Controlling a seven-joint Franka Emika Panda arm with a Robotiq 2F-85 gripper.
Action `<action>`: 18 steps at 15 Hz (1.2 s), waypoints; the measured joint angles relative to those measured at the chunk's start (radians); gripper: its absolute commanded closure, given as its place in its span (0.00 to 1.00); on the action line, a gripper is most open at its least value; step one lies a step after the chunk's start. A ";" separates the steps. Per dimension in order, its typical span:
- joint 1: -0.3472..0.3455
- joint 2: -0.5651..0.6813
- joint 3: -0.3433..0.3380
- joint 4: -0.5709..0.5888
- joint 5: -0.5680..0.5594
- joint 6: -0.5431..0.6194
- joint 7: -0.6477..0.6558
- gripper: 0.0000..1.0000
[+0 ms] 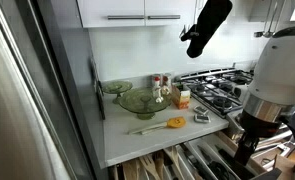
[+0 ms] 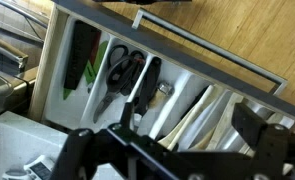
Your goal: Put the two white objects inside the drawer and then close the drawer
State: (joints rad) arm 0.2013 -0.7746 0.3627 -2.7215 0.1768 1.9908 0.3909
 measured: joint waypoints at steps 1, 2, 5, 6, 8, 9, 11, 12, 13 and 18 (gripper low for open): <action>0.000 0.001 0.000 0.000 0.000 0.000 0.000 0.00; 0.000 0.001 0.000 -0.001 0.000 0.000 0.000 0.00; -0.007 0.002 -0.002 0.000 -0.004 0.008 0.016 0.00; -0.025 0.004 -0.008 0.000 -0.005 0.033 0.030 0.00; -0.093 0.016 -0.028 0.002 -0.034 0.104 0.063 0.00; -0.135 0.029 -0.040 0.006 -0.053 0.138 0.075 0.00; -0.224 0.069 -0.059 0.027 -0.096 0.193 0.112 0.00; -0.269 0.095 -0.065 0.042 -0.119 0.213 0.137 0.00; -0.308 0.125 -0.068 0.059 -0.138 0.225 0.165 0.00; -0.402 0.309 -0.083 0.149 -0.188 0.236 0.324 0.00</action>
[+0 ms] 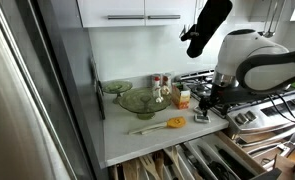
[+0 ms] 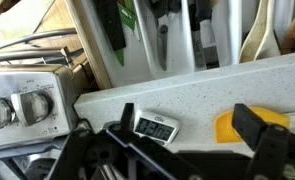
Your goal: Put the two white objects inside the drawer and then close the drawer
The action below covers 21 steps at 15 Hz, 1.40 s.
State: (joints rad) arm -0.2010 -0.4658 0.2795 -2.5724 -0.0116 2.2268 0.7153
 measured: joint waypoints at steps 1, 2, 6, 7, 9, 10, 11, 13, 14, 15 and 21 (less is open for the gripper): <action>-0.001 0.037 -0.008 0.012 -0.007 0.016 0.027 0.00; 0.000 0.073 -0.018 0.020 -0.010 0.038 0.045 0.00; 0.002 0.182 -0.076 0.027 -0.033 0.186 0.072 0.00; 0.002 0.201 -0.094 0.026 -0.039 0.220 0.072 0.00; 0.002 0.235 -0.127 0.023 -0.052 0.267 0.072 0.00; 0.002 0.250 -0.140 0.022 -0.058 0.280 0.073 0.00; 0.002 0.263 -0.152 0.022 -0.062 0.291 0.075 0.00; 0.002 0.289 -0.169 0.022 -0.070 0.313 0.087 0.00; 0.003 0.303 -0.176 0.022 -0.071 0.327 0.091 0.00; 0.005 0.318 -0.181 0.022 -0.073 0.341 0.099 0.00; 0.008 0.380 -0.213 0.030 -0.130 0.383 0.154 0.00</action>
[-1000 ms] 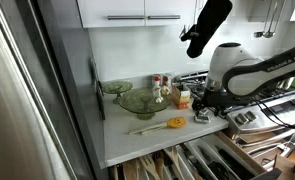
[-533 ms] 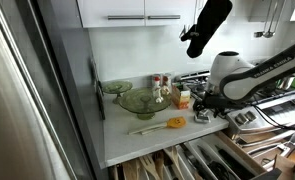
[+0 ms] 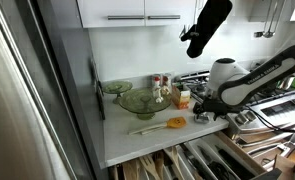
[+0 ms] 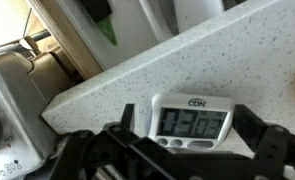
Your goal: Put the two white objects inside the drawer and then close the drawer
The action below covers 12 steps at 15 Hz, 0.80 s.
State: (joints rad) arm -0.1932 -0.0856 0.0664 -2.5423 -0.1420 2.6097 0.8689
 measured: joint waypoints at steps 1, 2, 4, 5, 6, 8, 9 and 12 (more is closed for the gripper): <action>0.003 0.006 -0.006 0.002 -0.003 0.009 0.003 0.00; 0.006 0.013 -0.012 0.003 -0.004 0.020 0.006 0.00; 0.015 0.024 -0.020 0.005 -0.005 0.039 0.012 0.00; 0.020 0.030 -0.024 0.006 -0.005 0.049 0.014 0.00; 0.025 0.036 -0.028 0.007 -0.005 0.060 0.016 0.00; 0.031 0.047 -0.033 0.009 -0.009 0.077 0.021 0.00; 0.034 0.053 -0.037 0.012 -0.016 0.079 0.027 0.00; 0.043 0.069 -0.052 0.025 -0.048 0.080 0.053 0.32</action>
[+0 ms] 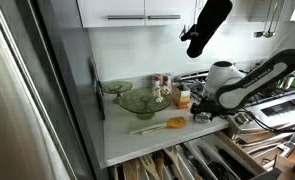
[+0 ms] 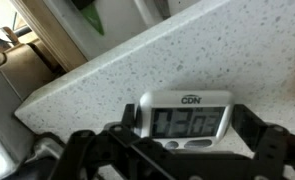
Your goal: Put the two white objects inside the drawer and then close the drawer
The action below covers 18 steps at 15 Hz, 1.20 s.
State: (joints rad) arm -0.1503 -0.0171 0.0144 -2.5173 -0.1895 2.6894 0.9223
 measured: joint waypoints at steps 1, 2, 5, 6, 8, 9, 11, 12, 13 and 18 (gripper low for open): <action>0.003 0.000 -0.005 0.007 -0.007 0.000 0.005 0.38; 0.005 -0.001 -0.010 0.013 -0.011 0.000 0.008 0.47; 0.008 -0.002 -0.020 0.024 -0.013 0.000 0.009 0.71; 0.008 -0.005 -0.022 0.025 -0.013 0.000 0.009 0.77; 0.008 -0.010 -0.024 0.025 -0.012 0.000 0.008 0.85; 0.008 -0.012 -0.025 0.024 -0.011 0.000 0.007 0.76; 0.008 -0.018 -0.027 0.022 -0.010 -0.003 0.007 0.49; 0.008 -0.022 -0.029 0.020 -0.010 -0.006 0.018 0.49; 0.008 -0.025 -0.030 0.019 -0.011 -0.011 0.046 0.43; 0.013 -0.065 -0.023 0.020 -0.030 -0.094 0.306 0.05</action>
State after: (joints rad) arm -0.1376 -0.0817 -0.0083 -2.4978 -0.2196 2.5958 1.2280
